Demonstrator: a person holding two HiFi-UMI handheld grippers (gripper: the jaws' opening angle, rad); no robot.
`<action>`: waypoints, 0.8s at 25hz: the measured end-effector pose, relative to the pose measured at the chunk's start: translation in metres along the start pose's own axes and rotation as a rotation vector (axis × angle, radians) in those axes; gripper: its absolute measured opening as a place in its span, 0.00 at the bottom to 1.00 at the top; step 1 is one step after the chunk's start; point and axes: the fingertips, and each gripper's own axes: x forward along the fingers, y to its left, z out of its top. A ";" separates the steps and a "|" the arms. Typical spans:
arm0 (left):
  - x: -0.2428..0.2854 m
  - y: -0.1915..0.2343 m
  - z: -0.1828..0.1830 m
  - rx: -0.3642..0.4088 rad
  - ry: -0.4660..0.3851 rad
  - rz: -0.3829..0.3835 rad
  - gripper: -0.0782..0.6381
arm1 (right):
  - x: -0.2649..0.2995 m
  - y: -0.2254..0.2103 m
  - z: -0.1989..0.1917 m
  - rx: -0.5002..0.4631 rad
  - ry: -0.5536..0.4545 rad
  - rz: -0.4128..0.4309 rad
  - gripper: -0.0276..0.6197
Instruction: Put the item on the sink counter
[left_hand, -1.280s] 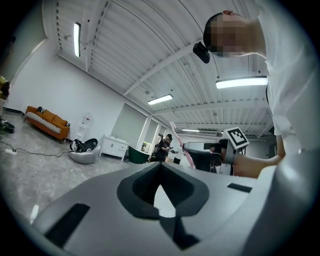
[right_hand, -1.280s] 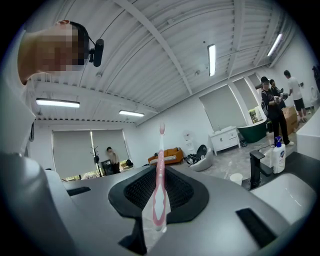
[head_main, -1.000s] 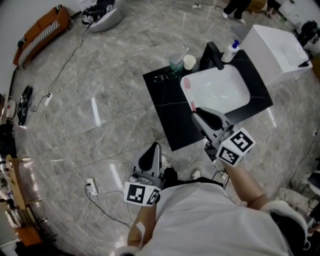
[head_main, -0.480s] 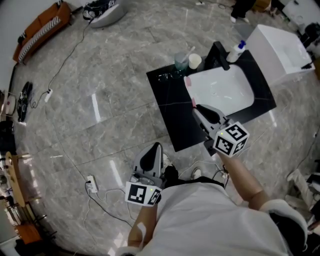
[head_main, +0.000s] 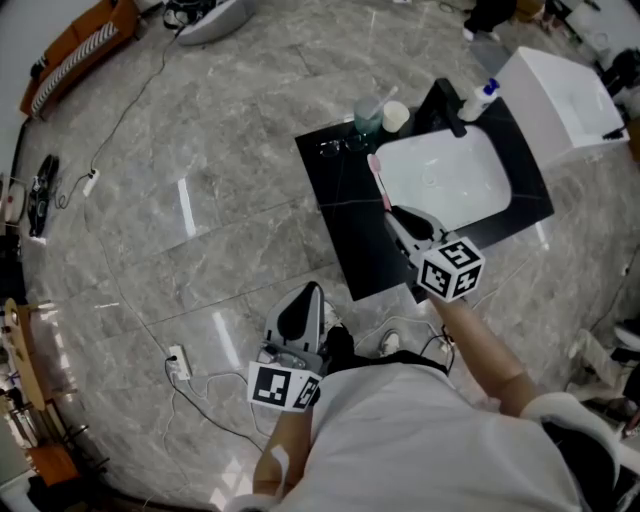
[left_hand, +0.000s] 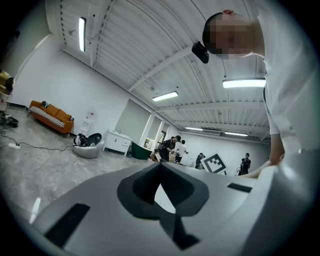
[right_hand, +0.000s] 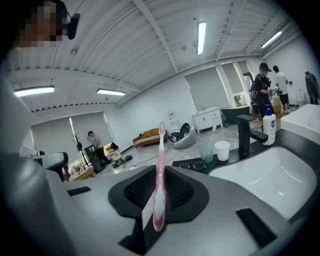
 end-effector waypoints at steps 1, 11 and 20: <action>0.000 0.001 -0.001 -0.003 0.001 -0.002 0.11 | 0.003 -0.002 -0.004 -0.007 0.009 -0.010 0.16; 0.002 0.013 -0.004 -0.019 0.009 -0.009 0.11 | 0.028 -0.017 -0.032 -0.050 0.091 -0.067 0.16; 0.004 0.017 -0.009 -0.036 0.027 -0.032 0.11 | 0.045 -0.032 -0.057 -0.074 0.162 -0.120 0.16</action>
